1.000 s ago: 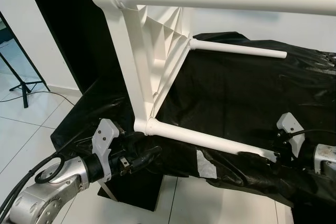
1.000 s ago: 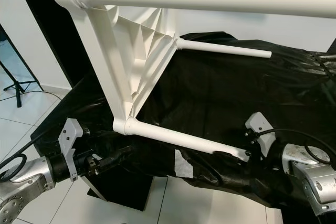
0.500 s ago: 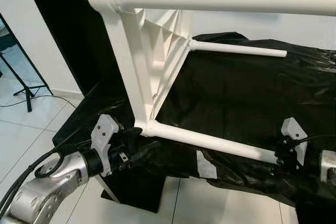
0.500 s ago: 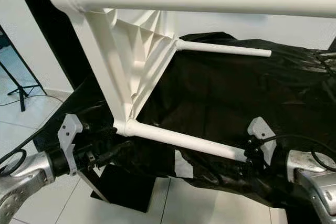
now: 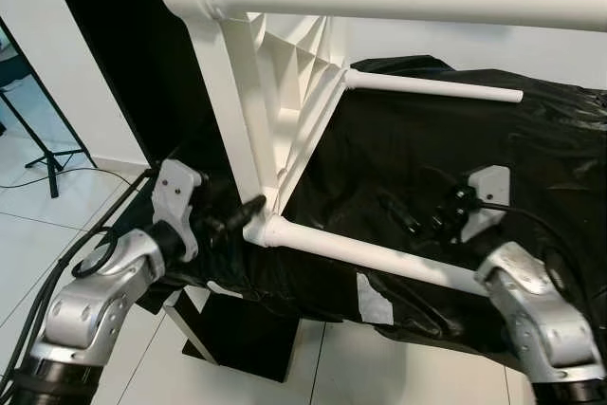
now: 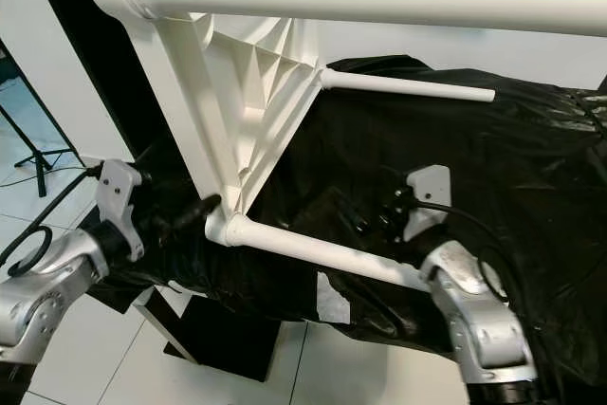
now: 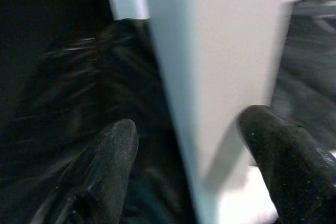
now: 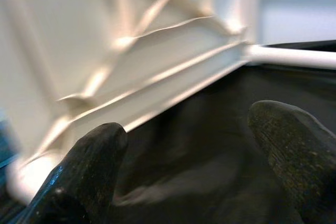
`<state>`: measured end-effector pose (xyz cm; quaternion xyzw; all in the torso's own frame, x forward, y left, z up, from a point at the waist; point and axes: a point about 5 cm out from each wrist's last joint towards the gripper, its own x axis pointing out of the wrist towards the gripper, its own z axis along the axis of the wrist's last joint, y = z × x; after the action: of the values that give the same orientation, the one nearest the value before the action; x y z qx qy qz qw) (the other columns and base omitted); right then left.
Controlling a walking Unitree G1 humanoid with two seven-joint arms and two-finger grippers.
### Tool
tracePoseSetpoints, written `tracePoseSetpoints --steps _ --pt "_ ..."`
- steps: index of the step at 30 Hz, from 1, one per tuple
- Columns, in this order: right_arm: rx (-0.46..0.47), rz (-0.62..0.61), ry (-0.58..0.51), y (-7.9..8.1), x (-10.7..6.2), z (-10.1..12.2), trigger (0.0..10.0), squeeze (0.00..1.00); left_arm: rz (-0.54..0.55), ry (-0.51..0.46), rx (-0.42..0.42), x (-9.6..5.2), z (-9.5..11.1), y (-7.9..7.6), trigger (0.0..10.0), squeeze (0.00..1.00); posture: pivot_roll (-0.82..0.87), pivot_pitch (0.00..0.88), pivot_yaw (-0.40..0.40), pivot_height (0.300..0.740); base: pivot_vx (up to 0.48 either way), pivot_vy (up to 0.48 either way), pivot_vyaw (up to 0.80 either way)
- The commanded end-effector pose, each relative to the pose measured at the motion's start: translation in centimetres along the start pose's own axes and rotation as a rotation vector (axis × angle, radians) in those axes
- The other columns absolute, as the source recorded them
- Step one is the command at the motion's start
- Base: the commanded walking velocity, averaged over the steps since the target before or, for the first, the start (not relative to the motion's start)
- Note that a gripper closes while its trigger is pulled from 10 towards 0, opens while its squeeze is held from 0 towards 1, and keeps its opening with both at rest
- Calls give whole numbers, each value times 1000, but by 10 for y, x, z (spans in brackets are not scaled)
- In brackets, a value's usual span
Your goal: Building children table
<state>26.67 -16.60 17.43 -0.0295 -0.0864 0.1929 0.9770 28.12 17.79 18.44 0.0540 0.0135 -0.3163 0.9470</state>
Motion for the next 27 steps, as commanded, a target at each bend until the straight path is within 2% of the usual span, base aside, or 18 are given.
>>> tracePoseSetpoints --steps 1,3,6,11,15,17,18,20,22,24,25,27 --pt "0 -59 -6 -2 3 -3 10000 0 61 -8 2 2 -1 5 10000 0 -4 0 26 740 0 0 0" --pt "0 -59 -6 -2 3 -3 10000 0 61 -8 2 2 -1 5 10000 0 -4 0 26 740 0 0 0" --pt "7 -222 15 5 11 -19 10000 0 168 -62 -35 6 -4 12 10000 0 15 0 14 740 0 0 0" --pt "-7 -276 15 7 14 -26 10000 0 210 -67 -53 4 -9 13 10000 0 30 0 1 740 0 0 0" --pt "-34 -333 33 2 12 -35 10000 0 282 -67 -68 -3 -16 19 10000 0 44 0 -8 740 0 0 0" --pt "-40 -377 45 -4 9 -41 10000 0 317 -58 -91 -15 -24 26 10000 0 48 0 -13 740 0 0 0" --pt "-40 -377 45 -4 9 -41 10000 0 317 -58 -91 -15 -24 26 10000 0 48 0 -13 740 0 0 0" --pt "-43 -388 44 -7 8 -45 10000 0 228 -58 -110 -26 -28 21 10000 0 50 0 -14 740 0 0 0" --pt "-46 -389 44 -7 9 -46 10000 0 201 -59 -113 -28 -28 19 10000 0 50 0 -14 740 0 0 0" --pt "-73 -413 39 -9 10 -47 10000 0 131 -35 -125 -38 -33 18 10000 0 58 0 -24 740 0 0 0" --pt "-73 -413 39 -9 10 -47 10000 0 131 -35 -125 -38 -33 18 10000 0 58 0 -24 740 0 0 0" --pt "-103 -429 30 -10 12 -47 10000 0 168 -27 -100 -44 -37 30 10000 0 60 0 -28 740 0 0 0"
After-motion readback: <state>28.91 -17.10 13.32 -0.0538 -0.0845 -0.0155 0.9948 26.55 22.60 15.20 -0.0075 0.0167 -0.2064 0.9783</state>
